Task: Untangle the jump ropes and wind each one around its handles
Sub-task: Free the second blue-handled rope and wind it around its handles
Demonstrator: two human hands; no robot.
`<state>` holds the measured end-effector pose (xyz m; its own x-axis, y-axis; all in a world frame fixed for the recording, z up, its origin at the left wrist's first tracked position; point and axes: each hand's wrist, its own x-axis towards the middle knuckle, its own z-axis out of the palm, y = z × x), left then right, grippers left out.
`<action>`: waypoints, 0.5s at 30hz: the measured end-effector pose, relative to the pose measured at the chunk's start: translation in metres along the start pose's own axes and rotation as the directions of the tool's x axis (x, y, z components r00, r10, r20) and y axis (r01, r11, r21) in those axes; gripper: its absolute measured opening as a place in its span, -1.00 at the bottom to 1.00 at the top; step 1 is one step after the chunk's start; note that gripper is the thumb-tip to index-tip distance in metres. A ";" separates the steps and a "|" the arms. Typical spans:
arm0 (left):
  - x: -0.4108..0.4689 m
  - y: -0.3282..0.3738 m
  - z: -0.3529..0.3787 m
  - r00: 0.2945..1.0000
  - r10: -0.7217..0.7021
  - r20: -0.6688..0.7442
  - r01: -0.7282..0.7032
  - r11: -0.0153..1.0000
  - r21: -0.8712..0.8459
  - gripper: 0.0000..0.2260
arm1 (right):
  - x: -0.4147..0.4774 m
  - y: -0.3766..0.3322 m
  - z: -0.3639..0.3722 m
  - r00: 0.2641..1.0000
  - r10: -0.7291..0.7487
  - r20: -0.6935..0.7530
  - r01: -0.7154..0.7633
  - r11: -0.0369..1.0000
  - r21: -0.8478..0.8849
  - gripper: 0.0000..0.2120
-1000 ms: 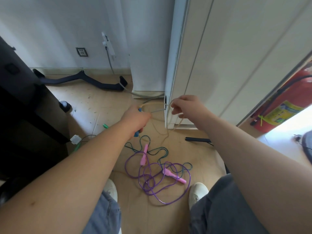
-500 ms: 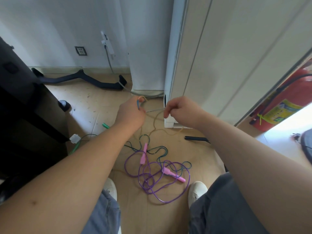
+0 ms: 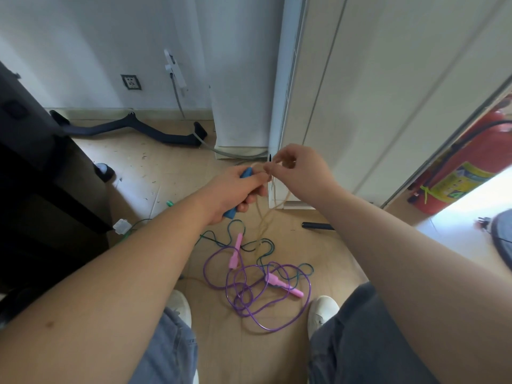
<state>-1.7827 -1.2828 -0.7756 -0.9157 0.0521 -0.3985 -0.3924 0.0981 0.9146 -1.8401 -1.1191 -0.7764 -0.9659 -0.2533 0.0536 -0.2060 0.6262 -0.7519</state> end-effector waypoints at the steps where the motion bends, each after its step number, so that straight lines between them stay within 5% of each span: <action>1: 0.000 0.002 -0.002 1.000 -0.007 -0.029 0.006 1.000 -0.029 -0.86 | -0.001 0.000 -0.001 0.997 0.067 -0.030 -0.068 0.997 -0.025 -0.67; 5: 0.000 0.006 -0.007 0.999 -0.025 -0.032 0.014 0.951 -0.310 -0.90 | -0.008 0.003 0.005 0.933 0.311 0.183 -0.304 0.950 -0.065 -0.61; 7: -0.002 0.009 -0.006 0.999 -0.017 -0.034 0.002 0.916 -0.402 -0.92 | -0.011 0.003 0.012 0.892 0.280 0.356 -0.305 0.952 0.013 -0.72; 10: -0.003 0.010 -0.007 1.000 -0.005 0.000 0.004 0.879 -0.476 -0.86 | -0.013 0.003 0.018 0.819 0.168 0.548 -0.250 0.965 0.078 -0.52; 15: 0.002 0.010 -0.013 0.977 0.112 -0.180 -0.181 0.883 -0.434 -0.86 | -0.018 0.003 0.021 0.719 0.127 0.684 -0.131 0.990 -0.046 -0.87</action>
<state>-1.7899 -1.2945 -0.7660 -0.9543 -0.1173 -0.2748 -0.2184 -0.3541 0.9093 -1.8204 -1.1282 -0.7937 -0.6129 -0.6068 -0.5061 -0.0848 0.6874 -0.7213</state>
